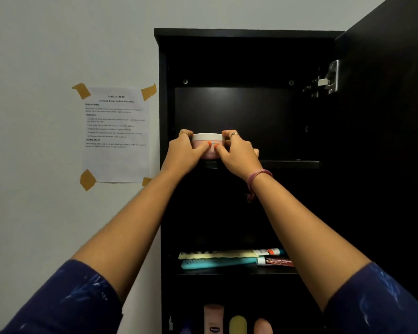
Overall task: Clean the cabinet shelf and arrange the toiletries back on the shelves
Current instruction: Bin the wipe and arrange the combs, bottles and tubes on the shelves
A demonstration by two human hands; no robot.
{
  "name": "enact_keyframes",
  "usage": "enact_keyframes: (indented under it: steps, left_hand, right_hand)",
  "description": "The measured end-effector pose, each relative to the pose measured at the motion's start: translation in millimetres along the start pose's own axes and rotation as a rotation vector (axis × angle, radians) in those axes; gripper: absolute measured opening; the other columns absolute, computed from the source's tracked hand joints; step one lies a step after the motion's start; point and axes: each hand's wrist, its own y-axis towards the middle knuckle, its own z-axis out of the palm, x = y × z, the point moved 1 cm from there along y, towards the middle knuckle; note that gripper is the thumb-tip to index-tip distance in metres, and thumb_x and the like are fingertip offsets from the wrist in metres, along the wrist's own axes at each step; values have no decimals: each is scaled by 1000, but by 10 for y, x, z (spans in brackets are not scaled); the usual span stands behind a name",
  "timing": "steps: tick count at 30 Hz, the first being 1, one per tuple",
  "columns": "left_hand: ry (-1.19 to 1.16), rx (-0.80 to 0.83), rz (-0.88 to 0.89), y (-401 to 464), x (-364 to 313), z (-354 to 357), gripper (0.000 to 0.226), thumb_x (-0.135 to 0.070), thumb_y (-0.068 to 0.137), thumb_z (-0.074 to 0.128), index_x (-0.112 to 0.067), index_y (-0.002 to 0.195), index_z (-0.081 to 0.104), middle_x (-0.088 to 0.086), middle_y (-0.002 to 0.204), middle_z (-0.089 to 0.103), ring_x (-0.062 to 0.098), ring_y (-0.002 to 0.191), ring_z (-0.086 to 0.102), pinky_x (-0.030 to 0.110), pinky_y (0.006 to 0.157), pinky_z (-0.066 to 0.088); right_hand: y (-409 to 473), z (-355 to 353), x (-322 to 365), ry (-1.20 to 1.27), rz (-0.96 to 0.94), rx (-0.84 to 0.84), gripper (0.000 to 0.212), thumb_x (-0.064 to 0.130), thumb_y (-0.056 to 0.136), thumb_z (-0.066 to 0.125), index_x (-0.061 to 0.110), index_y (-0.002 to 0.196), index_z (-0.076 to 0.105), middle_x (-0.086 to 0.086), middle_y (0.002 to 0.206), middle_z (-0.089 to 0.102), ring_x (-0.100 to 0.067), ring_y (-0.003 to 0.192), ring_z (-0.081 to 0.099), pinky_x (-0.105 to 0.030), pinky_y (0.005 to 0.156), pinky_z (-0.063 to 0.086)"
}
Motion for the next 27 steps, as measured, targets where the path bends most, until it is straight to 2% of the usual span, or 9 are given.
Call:
enact_keyframes:
  steps: [2, 6, 11, 16, 18, 20, 22, 24, 27]
  left_hand:
    - [103, 11, -1, 48, 1, -5, 58, -35, 87, 60, -9, 134, 37, 13, 131, 52, 25, 115, 55, 32, 96, 46]
    - [197, 6, -22, 88, -53, -4, 58, -36, 87, 60, -7, 132, 39, 13, 131, 52, 26, 116, 54, 32, 96, 45]
    - [229, 1, 4, 16, -50, 32, 69, -35, 85, 62, -6, 139, 31, 13, 135, 49, 25, 119, 53, 30, 98, 44]
    - [146, -87, 45, -93, -5, 32, 74, -32, 84, 66, -8, 142, 28, 10, 143, 42, 23, 129, 45, 31, 105, 39]
    - [124, -147, 113, -219, 23, 19, 71, -30, 84, 65, -9, 143, 29, 8, 144, 41, 20, 131, 42, 24, 105, 35]
    - [99, -208, 213, -420, 49, 24, 65, -28, 86, 63, -9, 140, 34, 7, 140, 44, 15, 127, 44, 10, 99, 31]
    - [51, -251, 318, -687, 88, 52, 56, -25, 86, 61, -8, 136, 41, 7, 132, 49, 9, 118, 47, 0, 93, 30]
    - [3, -228, 375, -994, 173, 133, 51, -22, 86, 59, -7, 133, 45, 7, 127, 51, 6, 114, 47, 1, 95, 32]
    - [-26, -136, 383, -1464, 347, 316, 50, -22, 87, 59, -8, 133, 45, 7, 127, 52, 11, 118, 49, 16, 102, 39]
  right_hand:
    - [35, 47, -11, -109, -42, -6, 38, 35, 97, 38, 22, 133, 38, -4, 116, 63, -26, 112, 54, -43, 96, 30]
    - [56, 87, -17, -174, -97, -155, 34, 27, 97, 31, 21, 127, 45, -4, 100, 63, -28, 105, 53, -38, 83, 25]
    - [70, 115, -31, -84, -51, -191, 35, 28, 98, 31, 23, 128, 49, -3, 112, 65, -25, 110, 52, -40, 93, 28]
    - [-7, 135, -26, -14, -28, -236, 38, 25, 97, 36, 21, 133, 47, -2, 129, 56, -22, 120, 48, -41, 100, 29]
    - [-150, 147, 5, 105, -50, -270, 37, 23, 95, 41, 21, 131, 50, 1, 129, 54, -16, 121, 47, -42, 105, 28]
    - [-374, 178, 20, 172, -107, -375, 32, 22, 93, 46, 22, 124, 56, 3, 124, 56, -13, 117, 49, -44, 107, 32]
    - [-651, 218, 7, 240, -165, -487, 29, 22, 90, 49, 20, 117, 61, 2, 116, 60, -13, 111, 54, -45, 101, 41]
    - [-953, 286, -48, 315, -155, -543, 26, 18, 89, 52, 18, 113, 63, 3, 111, 62, -11, 107, 57, -38, 96, 46]
    - [-1448, 424, -203, 400, -62, -555, 23, 13, 91, 54, 16, 111, 64, 8, 106, 60, -2, 102, 58, -22, 91, 48]
